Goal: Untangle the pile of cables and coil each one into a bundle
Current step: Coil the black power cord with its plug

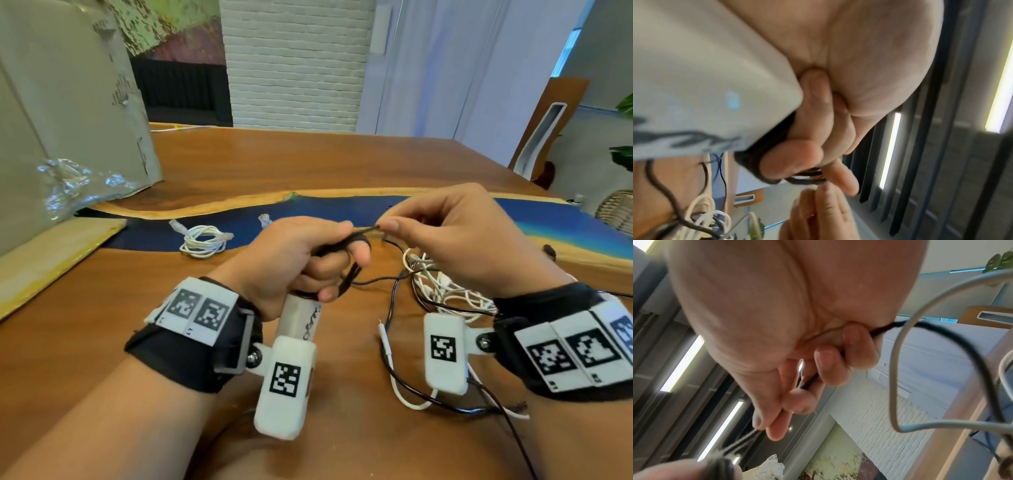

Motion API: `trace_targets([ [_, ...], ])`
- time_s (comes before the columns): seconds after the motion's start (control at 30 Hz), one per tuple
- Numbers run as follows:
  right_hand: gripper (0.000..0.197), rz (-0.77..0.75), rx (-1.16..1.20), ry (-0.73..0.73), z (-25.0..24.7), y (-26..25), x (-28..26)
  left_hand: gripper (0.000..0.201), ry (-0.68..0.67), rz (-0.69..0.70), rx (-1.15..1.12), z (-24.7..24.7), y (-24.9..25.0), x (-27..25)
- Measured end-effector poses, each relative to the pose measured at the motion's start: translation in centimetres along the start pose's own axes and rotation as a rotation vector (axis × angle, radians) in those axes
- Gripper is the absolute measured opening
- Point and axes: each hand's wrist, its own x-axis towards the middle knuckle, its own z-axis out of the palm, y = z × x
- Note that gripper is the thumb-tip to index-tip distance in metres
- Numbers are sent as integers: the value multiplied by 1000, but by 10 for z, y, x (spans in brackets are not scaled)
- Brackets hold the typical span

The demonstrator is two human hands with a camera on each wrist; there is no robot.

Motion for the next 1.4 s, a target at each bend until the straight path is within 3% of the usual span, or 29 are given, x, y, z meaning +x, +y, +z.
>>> trace_targets([
  [0.1,14,11,-51,-3,0,0,0,34,20,109,-281,-4,6,1],
  [0.27,44,120,-272,-294,13,-8,-2,38,158,318,-581,-11,11,6],
  [0.37,42,109,-360,-462,25,-16,-5,40,274,358,-566,-10,8,9],
  [0.47,37,57,-380,-543,33,-23,-10,33,356,345,-254,-4,4,12],
  [0.63,21,-7,-254,-362,26,-19,-8,28,309,108,510,3,-3,9],
  [0.73,20,-42,-103,-278,19,-16,-7,33,173,-5,717,4,-4,7],
  [0.83,16,-55,-22,-136,9,-13,-5,35,101,-50,623,6,1,3],
  [1.0,7,-72,49,84,-1,0,0,48,42,15,166,-5,7,-3],
  [1.13,17,-69,14,63,15,2,1,35,-47,39,-124,-7,9,-5],
  [1.3,11,-99,-184,110,32,5,5,36,-63,50,-300,-1,6,-1],
  [1.4,12,-59,-9,92,38,4,3,37,-10,87,-325,4,5,3],
])
